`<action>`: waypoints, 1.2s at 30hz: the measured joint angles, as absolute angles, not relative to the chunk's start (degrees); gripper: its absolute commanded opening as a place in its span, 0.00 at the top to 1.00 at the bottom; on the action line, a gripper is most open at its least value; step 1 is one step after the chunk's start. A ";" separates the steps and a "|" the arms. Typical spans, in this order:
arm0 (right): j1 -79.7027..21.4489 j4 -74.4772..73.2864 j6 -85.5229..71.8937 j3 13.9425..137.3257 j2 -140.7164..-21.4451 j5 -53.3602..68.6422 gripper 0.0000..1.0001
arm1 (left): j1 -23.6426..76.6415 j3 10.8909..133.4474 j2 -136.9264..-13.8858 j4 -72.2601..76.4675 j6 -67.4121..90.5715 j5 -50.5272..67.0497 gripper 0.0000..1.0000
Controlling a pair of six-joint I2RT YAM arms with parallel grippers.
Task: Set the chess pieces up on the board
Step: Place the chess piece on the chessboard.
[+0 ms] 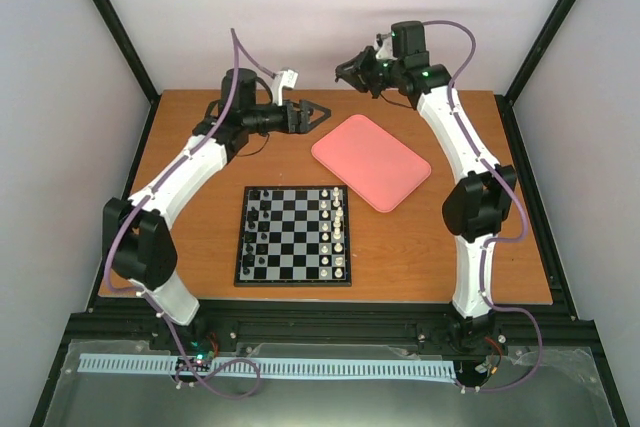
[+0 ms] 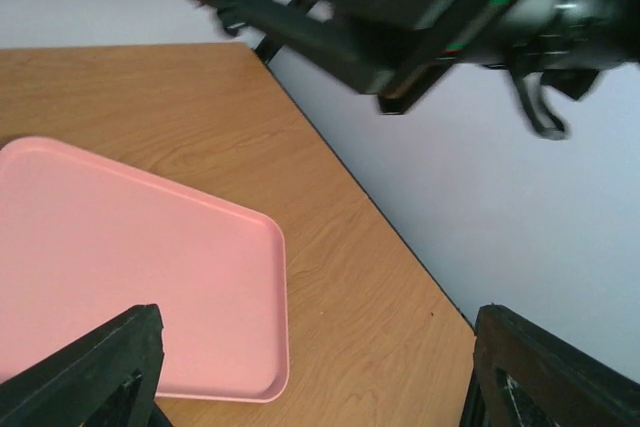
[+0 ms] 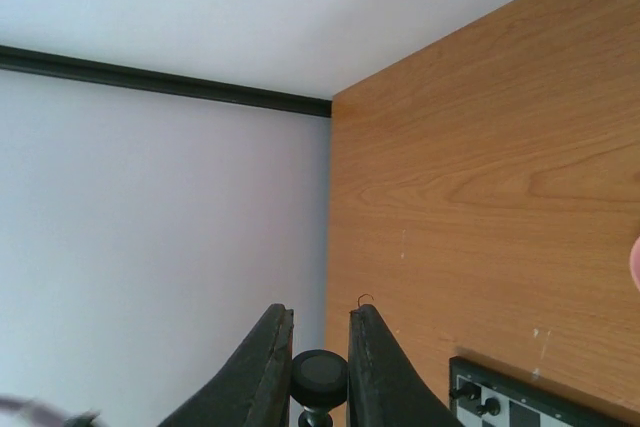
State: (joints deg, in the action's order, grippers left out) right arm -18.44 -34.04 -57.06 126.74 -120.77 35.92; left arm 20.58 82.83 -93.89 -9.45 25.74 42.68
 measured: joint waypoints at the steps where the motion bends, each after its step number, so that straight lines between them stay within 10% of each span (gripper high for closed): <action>1: -18.44 -34.06 -57.28 126.82 -120.42 36.51 0.86 | 20.80 83.18 -94.61 -9.67 25.65 42.35 0.16; 32: -19.66 -34.94 -58.54 126.91 -118.41 42.39 0.86 | 21.02 91.42 -104.62 7.18 47.99 45.17 0.53; 36: -19.66 -34.94 -58.63 127.59 -118.41 42.65 0.86 | 21.02 91.88 -104.62 7.18 48.21 45.32 0.75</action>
